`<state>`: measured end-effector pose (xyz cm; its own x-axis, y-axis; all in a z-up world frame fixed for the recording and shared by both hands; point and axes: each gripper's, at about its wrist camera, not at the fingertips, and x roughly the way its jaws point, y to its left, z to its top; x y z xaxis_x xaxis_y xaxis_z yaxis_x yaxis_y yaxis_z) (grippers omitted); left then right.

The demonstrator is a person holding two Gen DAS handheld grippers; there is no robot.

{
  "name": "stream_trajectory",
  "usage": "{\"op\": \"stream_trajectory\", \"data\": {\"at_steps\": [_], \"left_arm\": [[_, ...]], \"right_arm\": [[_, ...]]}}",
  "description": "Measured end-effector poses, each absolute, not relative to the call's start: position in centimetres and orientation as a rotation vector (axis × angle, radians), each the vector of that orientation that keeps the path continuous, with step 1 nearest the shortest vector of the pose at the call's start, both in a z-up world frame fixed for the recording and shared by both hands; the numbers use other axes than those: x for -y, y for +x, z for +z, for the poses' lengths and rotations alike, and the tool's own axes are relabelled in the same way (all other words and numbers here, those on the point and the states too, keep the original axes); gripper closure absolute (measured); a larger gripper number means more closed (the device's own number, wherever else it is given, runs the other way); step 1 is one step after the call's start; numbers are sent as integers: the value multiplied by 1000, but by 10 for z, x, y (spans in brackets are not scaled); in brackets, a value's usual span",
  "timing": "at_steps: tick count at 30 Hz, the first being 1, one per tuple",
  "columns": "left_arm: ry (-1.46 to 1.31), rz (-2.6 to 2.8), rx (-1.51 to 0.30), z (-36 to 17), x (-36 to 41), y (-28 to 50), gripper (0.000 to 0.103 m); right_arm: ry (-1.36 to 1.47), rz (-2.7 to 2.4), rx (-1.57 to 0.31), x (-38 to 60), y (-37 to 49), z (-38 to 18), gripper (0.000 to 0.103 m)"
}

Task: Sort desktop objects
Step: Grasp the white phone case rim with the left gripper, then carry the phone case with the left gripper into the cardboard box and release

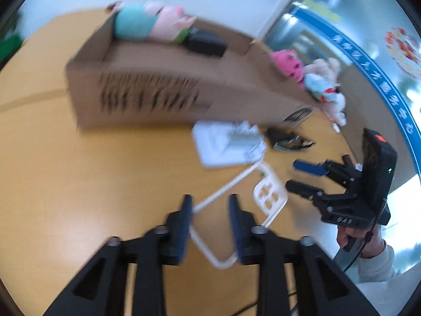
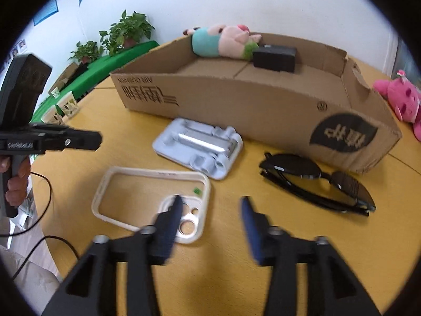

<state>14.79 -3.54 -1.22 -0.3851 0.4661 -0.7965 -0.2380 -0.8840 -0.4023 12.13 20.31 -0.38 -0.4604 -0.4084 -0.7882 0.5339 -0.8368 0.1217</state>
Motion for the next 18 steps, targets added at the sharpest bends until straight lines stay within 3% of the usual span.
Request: {"op": "stream_trajectory", "data": {"at_steps": [1, 4, 5, 6, 8, 9, 18], "left_arm": [[-1443, 2296, 302, -16, 35, 150, 61], [-1520, 2315, 260, -29, 32, 152, 61], [-1535, 2308, 253, -33, 31, 153, 61], [-1552, 2300, 249, -37, 30, 155, 65], [-1549, 2288, 249, -41, 27, 156, 85], [-1554, 2261, 262, -44, 25, 156, 92], [-1444, 2344, 258, -28, 24, 149, 98]], "right_arm": [[1184, -2283, -193, -203, 121, -6, 45], [1197, -2277, -233, -199, 119, -15, 46], [1202, -2272, -259, -196, 120, -18, 53], [1206, -2266, -278, -194, 120, -21, 72], [1197, -2263, -302, -191, 124, -23, 87], [1192, -2262, -303, -191, 126, -22, 89], [1150, -2308, -191, -202, 133, -9, 93]]}}
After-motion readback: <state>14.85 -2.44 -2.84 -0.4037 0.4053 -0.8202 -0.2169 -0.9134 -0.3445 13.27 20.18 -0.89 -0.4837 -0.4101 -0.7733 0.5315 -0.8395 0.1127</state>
